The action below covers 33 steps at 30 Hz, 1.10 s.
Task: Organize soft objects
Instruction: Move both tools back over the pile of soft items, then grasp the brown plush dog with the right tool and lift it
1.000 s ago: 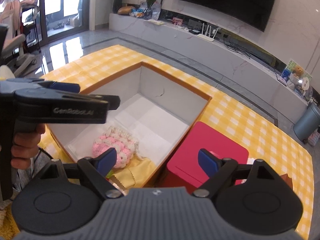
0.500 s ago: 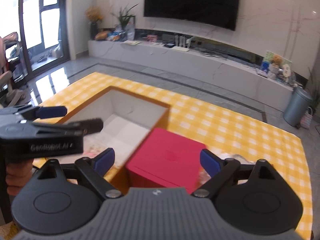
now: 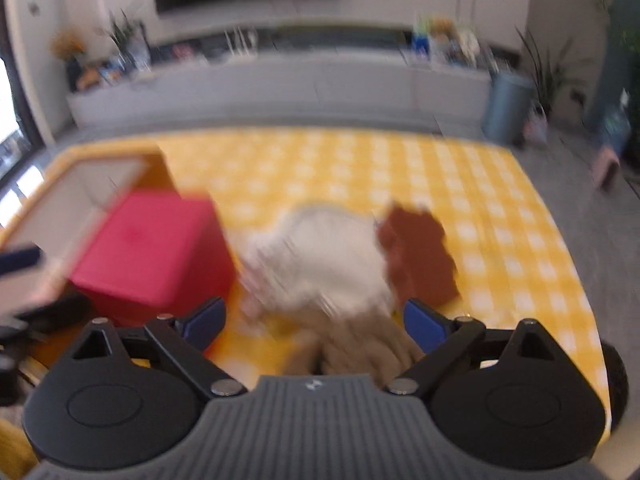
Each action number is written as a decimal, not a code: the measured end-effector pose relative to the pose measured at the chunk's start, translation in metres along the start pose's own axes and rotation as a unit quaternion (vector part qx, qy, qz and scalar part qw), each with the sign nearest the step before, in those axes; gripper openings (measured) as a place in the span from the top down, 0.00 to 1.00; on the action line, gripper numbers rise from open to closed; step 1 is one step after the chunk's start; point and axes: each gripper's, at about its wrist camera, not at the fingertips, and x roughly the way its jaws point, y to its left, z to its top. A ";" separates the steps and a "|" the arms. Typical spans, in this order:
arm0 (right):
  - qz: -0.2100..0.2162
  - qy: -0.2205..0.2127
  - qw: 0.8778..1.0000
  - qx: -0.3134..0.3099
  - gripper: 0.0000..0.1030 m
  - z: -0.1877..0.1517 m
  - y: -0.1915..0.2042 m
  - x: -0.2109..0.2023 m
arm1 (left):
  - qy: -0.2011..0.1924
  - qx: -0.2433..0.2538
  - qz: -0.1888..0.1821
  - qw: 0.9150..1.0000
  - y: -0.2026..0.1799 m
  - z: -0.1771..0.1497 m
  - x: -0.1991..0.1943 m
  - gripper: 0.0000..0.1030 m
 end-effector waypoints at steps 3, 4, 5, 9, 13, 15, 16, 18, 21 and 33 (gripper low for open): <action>-0.040 0.046 0.998 0.005 0.09 -0.018 -0.012 0.030 | 0.017 0.010 -0.007 1.000 -0.009 -0.005 0.011 0.00; -0.050 0.060 0.997 0.006 0.09 -0.023 -0.015 0.037 | 0.023 0.013 -0.006 1.000 -0.012 -0.006 0.014 0.00; -0.050 0.070 0.996 0.008 0.09 -0.027 -0.018 0.042 | 0.028 0.015 -0.005 0.999 -0.014 -0.008 0.018 0.00; -0.035 0.099 0.994 0.022 0.09 -0.035 -0.027 0.056 | 0.052 0.021 -0.012 0.998 -0.020 -0.016 0.028 0.00; -0.036 0.125 0.991 0.010 0.09 -0.040 -0.022 0.071 | 0.065 0.041 -0.022 0.997 -0.028 -0.024 0.030 0.00; -0.038 0.134 0.990 0.002 0.09 -0.040 -0.020 0.076 | 0.062 0.053 -0.023 0.996 -0.031 -0.026 0.028 0.00; -0.039 0.135 0.990 -0.002 0.10 -0.042 -0.018 0.077 | 0.061 0.058 -0.023 0.996 -0.033 -0.026 0.029 0.00; -0.034 0.135 0.990 -0.006 0.17 -0.043 -0.017 0.078 | 0.060 0.062 -0.024 0.996 -0.034 -0.028 0.028 0.00; -0.033 0.136 0.990 -0.007 0.28 -0.045 -0.017 0.078 | 0.064 0.063 -0.022 0.996 -0.036 -0.030 0.029 0.00; 0.002 0.066 0.996 0.055 0.52 -0.041 -0.046 0.021 | 0.082 0.074 -0.014 0.994 -0.046 -0.025 0.033 0.00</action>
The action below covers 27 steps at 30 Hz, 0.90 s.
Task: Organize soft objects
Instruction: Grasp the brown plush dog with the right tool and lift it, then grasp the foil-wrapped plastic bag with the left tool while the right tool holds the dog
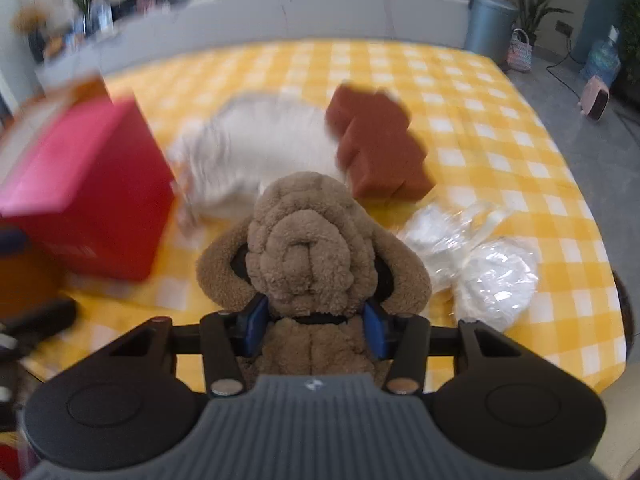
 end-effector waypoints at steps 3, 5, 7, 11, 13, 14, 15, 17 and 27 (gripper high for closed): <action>-0.011 -0.046 0.999 0.020 0.52 0.010 -0.021 -0.027 | 0.011 0.012 -0.012 1.000 -0.009 0.008 0.004 0.00; -0.033 -0.064 0.997 0.034 0.52 0.018 -0.037 -0.040 | 0.012 0.014 -0.021 1.000 -0.016 0.013 0.006 0.00; -0.060 -0.072 0.994 0.060 0.52 0.027 -0.056 -0.048 | 0.017 0.016 -0.036 0.999 -0.024 0.021 0.010 0.00; -0.099 -0.100 0.982 0.124 0.52 0.028 -0.084 -0.065 | 0.013 0.045 -0.055 0.997 -0.046 0.041 0.019 0.00; -0.115 -0.112 0.978 0.132 0.52 0.022 -0.087 -0.065 | 0.013 0.071 -0.058 0.996 -0.061 0.053 0.026 0.00; -0.122 -0.114 0.978 0.128 0.52 0.019 -0.087 -0.064 | 0.009 0.089 -0.061 0.994 -0.068 0.059 0.030 0.00; -0.123 -0.118 0.977 0.130 0.52 0.015 -0.088 -0.063 | 0.005 0.111 -0.065 0.992 -0.076 0.064 0.034 0.00; -0.119 -0.124 0.974 0.147 0.52 0.006 -0.095 -0.060 | 0.005 0.167 -0.066 0.984 -0.094 0.071 0.045 0.00; -0.129 -0.179 0.943 0.248 0.52 -0.023 -0.145 -0.075 | -0.041 0.406 -0.065 0.911 -0.165 0.065 0.091 0.00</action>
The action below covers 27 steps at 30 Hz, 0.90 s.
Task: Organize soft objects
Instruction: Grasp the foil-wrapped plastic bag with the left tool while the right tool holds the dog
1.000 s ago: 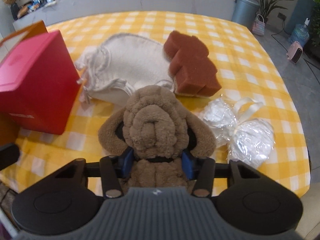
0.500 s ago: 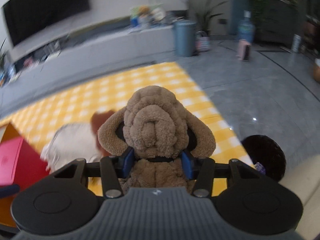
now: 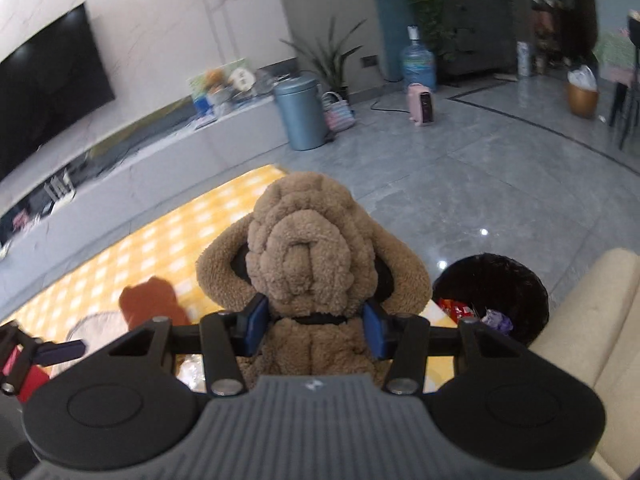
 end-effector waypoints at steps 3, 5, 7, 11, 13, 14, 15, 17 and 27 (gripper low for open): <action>0.004 0.006 1.000 0.015 0.52 -0.002 -0.010 0.001 | -0.026 0.082 -0.012 0.996 -0.015 0.000 0.010 0.00; 0.010 0.011 1.000 0.025 0.52 -0.002 -0.016 0.003 | -0.043 0.114 -0.039 0.992 -0.019 0.000 0.014 0.00; 0.013 0.008 0.999 0.034 0.52 -0.002 -0.022 -0.002 | -0.051 0.136 -0.071 0.987 -0.021 -0.002 0.022 0.00; 0.009 0.005 0.999 0.042 0.52 -0.003 -0.023 -0.007 | -0.076 0.167 -0.107 0.977 -0.020 -0.004 0.042 0.00; 0.009 0.009 0.999 0.044 0.52 -0.003 -0.026 -0.007 | -0.087 0.175 -0.110 0.975 -0.018 -0.003 0.055 0.00; 0.004 0.012 0.999 0.043 0.52 -0.003 -0.028 -0.006 | -0.089 0.172 -0.116 0.974 -0.016 -0.001 0.063 0.00; -0.008 0.016 0.999 0.037 0.52 -0.004 -0.026 -0.005 | -0.091 0.163 -0.123 0.975 -0.015 0.001 0.069 0.00; -0.034 0.024 0.999 0.024 0.52 -0.002 -0.020 0.002 | -0.089 0.143 -0.144 0.975 -0.009 0.007 0.083 0.00; -0.015 0.030 0.999 0.043 0.52 -0.005 -0.029 0.006 | -0.033 0.132 -0.281 0.950 0.015 0.007 0.106 0.00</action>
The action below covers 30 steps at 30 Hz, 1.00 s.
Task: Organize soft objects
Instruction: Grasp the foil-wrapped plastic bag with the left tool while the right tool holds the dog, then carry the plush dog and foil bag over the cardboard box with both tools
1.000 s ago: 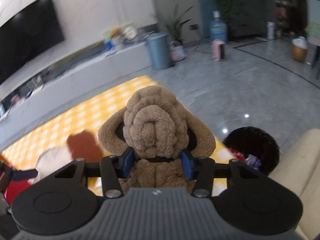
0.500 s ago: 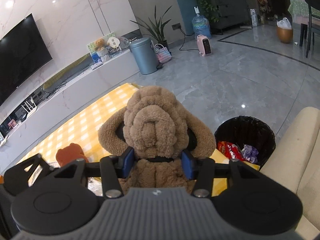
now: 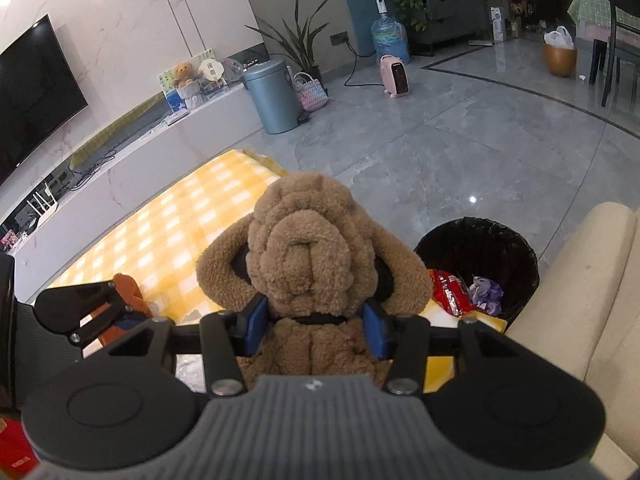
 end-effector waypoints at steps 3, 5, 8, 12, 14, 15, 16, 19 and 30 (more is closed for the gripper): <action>0.000 0.002 1.000 -0.004 0.52 0.000 0.002 0.001 | 0.011 0.016 -0.003 1.000 0.002 -0.006 0.005 0.00; 0.003 0.001 1.000 -0.005 0.52 0.000 0.002 0.000 | 0.022 0.009 -0.013 1.000 0.006 -0.008 0.013 0.00; 0.001 0.000 1.000 -0.003 0.52 -0.001 0.000 -0.001 | 0.001 0.008 -0.010 1.000 0.008 -0.009 0.019 0.05; 0.000 0.001 1.000 -0.002 0.52 0.000 -0.002 0.000 | -0.010 0.023 -0.015 1.000 0.000 -0.011 0.026 0.17; 0.001 0.001 1.000 -0.004 0.52 -0.001 -0.001 0.000 | -0.015 0.020 -0.017 1.000 -0.003 -0.009 0.027 0.22; 0.001 0.000 1.000 -0.004 0.52 -0.001 0.000 0.000 | -0.017 0.017 -0.017 1.000 -0.003 -0.009 0.028 0.24; 0.001 0.000 1.000 -0.005 0.52 -0.001 0.001 0.000 | -0.019 0.012 -0.015 1.000 -0.004 -0.007 0.027 0.27; 0.001 -0.001 1.000 -0.006 0.52 -0.001 0.001 0.001 | -0.025 -0.003 -0.005 1.000 -0.006 -0.006 0.021 0.34; 0.002 -0.014 1.000 -0.023 0.52 -0.004 0.006 0.001 | -0.080 -0.039 0.032 0.995 -0.019 -0.003 -0.024 0.36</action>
